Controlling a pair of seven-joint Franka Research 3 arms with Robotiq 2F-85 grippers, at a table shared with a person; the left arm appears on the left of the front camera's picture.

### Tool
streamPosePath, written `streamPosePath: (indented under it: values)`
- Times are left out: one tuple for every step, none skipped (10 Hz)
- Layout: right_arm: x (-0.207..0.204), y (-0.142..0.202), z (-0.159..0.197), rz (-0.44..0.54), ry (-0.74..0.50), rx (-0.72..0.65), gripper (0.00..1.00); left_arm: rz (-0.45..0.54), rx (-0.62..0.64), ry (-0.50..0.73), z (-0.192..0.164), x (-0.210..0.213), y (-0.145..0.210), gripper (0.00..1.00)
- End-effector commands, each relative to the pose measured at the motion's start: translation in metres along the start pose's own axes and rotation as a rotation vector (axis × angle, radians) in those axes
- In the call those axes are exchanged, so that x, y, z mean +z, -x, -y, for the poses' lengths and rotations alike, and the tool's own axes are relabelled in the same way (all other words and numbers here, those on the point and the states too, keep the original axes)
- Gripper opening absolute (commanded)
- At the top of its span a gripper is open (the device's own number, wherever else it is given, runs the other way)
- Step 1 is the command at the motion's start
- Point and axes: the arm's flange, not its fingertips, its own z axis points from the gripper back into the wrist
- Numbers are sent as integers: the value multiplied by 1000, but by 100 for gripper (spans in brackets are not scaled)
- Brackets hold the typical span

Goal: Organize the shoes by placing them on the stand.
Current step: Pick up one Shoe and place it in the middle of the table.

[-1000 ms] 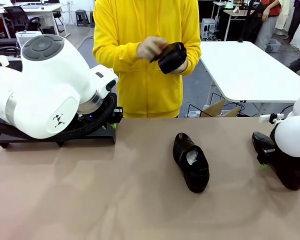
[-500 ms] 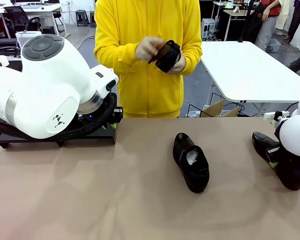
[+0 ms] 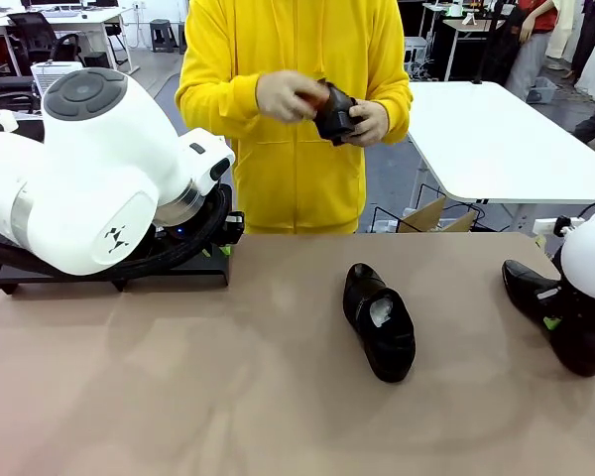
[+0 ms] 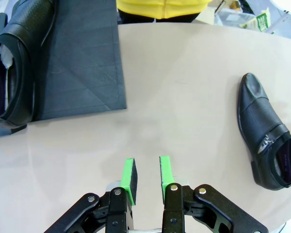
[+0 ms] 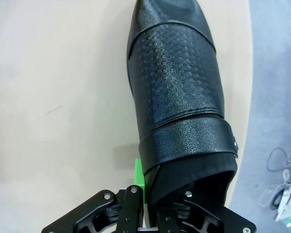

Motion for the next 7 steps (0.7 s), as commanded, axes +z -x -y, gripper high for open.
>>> streamPosePath:
  values:
    - [28, 0, 4, 5, -38, -108, 0, 14, 13, -21, 4, 0, -1, 30]
    - [62, 8, -1, 77, -60, -146, 0, 14, 13, -21, 4, 0, -1, 30]
    - [108, 21, -11, 153, -115, -158, 0, 14, 13, -21, 4, 0, -1, 30]
    - [152, 36, -25, 200, -190, -136, 0, 14, 13, -21, 4, 0, -1, 30]
    - [183, 49, -46, 194, -252, -116, 0, 14, 13, -21, 4, 0, -1, 30]
    - [206, 62, -74, 171, -243, -108, 0, 14, 13, -21, 4, 0, -1, 30]
    - [221, 74, -103, 156, -220, -90, 0, 14, 13, -21, 4, 0, -1, 30]
